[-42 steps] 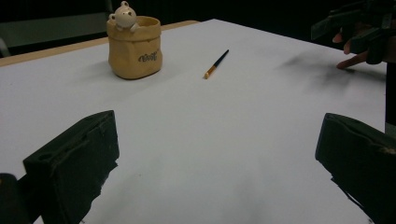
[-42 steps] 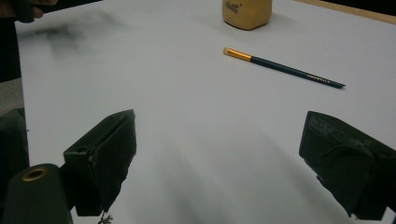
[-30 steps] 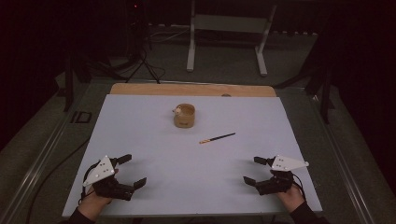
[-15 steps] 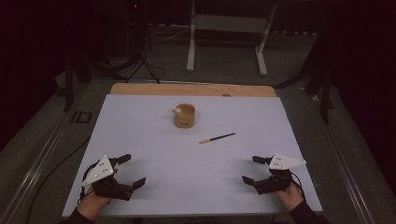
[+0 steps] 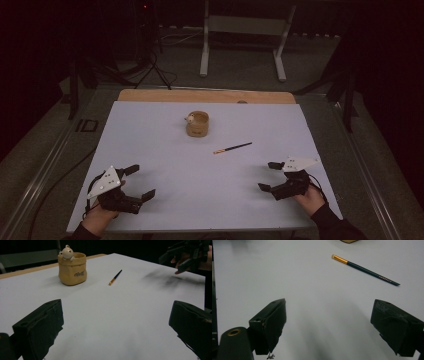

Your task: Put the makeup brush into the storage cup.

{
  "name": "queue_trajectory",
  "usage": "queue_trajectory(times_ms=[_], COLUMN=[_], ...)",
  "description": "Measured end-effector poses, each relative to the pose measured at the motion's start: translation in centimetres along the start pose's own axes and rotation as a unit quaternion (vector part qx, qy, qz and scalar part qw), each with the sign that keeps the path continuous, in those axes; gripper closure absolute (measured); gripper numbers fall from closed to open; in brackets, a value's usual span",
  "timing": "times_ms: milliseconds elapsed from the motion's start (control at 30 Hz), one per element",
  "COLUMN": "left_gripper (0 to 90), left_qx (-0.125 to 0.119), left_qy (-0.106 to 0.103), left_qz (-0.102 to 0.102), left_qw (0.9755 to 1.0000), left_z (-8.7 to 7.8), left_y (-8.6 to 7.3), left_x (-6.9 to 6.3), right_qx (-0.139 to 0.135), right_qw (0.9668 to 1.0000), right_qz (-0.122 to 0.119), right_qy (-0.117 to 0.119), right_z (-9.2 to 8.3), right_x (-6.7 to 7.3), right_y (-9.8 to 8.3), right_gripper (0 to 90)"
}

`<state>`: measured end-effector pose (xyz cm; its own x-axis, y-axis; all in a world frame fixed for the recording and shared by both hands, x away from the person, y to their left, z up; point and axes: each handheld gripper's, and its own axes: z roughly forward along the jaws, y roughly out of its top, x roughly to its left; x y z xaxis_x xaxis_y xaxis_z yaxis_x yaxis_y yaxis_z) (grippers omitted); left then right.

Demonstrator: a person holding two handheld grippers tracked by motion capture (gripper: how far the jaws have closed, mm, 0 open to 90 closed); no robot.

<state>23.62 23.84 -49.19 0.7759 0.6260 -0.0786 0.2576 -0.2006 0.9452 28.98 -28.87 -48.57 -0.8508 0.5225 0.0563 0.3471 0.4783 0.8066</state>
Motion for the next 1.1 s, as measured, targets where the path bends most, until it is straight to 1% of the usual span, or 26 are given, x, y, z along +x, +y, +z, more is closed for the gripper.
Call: queue_trajectory(times_ms=[33, 100, 167, 200, 333, 467, 567, 633, 667, 767, 800, 867, 933, 967, 1000, 1067, 1100], left_gripper=[0.6, 0.6, 0.6, 0.6, 0.6, 0.6, 0.6, 0.6, 0.6, 0.6, 0.6, 0.6, 0.6, 0.6, 0.6, 0.6, 0.6], left_qx=[0.0, 0.0, 0.0, 0.0, 0.002, 0.001, 0.0, 0.001, 0.001, 0.001, 0.001, 0.001, 0.0, -0.001, -0.001, -0.003, -0.003], left_qy=[0.0, 0.002, 0.003, 0.003, 0.002, 0.002, 0.002, 0.002, 0.001, 0.001, 0.0, 0.0, -0.001, -0.001, -0.001, 0.0, 0.0], left_qz=[0.0, 0.002, 0.002, 0.002, 0.001, 0.002, 0.001, 0.001, 0.001, 0.002, 0.002, 0.001, 0.001, 0.001, 0.002, 0.002, 0.002], left_qw=[1.0, 1.0, 1.0, 1.0, 1.0, 1.0, 1.0, 1.0, 1.0, 1.0, 1.0, 1.0, 1.0, 1.0, 1.0, 1.0, 1.0], left_z=[0.0, 0.0, -0.1, -0.1, 0.0, -0.1, -0.1, -0.1, -0.1, -0.1, -0.1, -0.1, -0.1, -0.1, -0.1, -0.2, -0.2], left_y=[0.0, 0.0, 0.1, 0.0, 0.0, 0.0, 0.0, 0.0, 0.0, 0.0, 0.0, 0.0, 0.1, 0.1, 0.1, 0.1, 0.1], left_x=[0.0, 0.0, 0.0, 0.0, 0.0, 0.0, 0.0, 0.0, 0.0, 0.0, 0.0, 0.0, 0.0, 0.0, 0.0, 0.0, 0.0], right_qx=[0.006, 0.013, 0.031, 0.039, 0.075, 0.099, 0.103, 0.104, 0.109, 0.132, 0.136, 0.145, 0.151, 0.154, 0.163, 0.17, 0.18], right_qw=[1.0, 0.9998, 0.9989, 0.9985, 0.9949, 0.9924, 0.9922, 0.9918, 0.9912, 0.9886, 0.9883, 0.9869, 0.9856, 0.9853, 0.9841, 0.9823, 0.9802], right_qz=[-0.002, -0.003, -0.009, -0.015, -0.018, -0.018, -0.018, -0.012, -0.009, -0.014, -0.018, -0.012, -0.014, -0.017, -0.016, -0.011, -0.005], right_qy=[0.005, 0.015, 0.033, 0.036, 0.065, 0.071, 0.069, 0.073, 0.074, 0.071, 0.068, 0.071, 0.075, 0.071, 0.07, 0.077, 0.083], right_z=[0.1, 0.4, 0.8, 1.0, 1.6, 2.0, 2.1, 2.1, 2.2, 2.5, 2.5, 2.6, 2.6, 2.6, 2.6, 2.7, 2.7], right_x=[-0.5, -0.9, -1.3, -1.4, -2.0, -2.5, -2.9, -3.2, -3.4, -3.7, -3.9, -4.1, -4.4, -4.5, -4.7, -5.2, -5.5], right_y=[0.3, 0.4, 0.6, 0.6, 0.7, 0.8, 1.1, 1.3, 1.4, 1.6, 1.7, 2.0, 2.3, 2.4, 2.5, 2.7, 2.8], right_gripper=[13.4, 13.3, 13.4, 13.8, 14.2, 14.2, 14.2, 14.1, 14.1, 14.1, 14.1, 14.1, 14.0, 14.1, 14.0, 14.0, 13.9])
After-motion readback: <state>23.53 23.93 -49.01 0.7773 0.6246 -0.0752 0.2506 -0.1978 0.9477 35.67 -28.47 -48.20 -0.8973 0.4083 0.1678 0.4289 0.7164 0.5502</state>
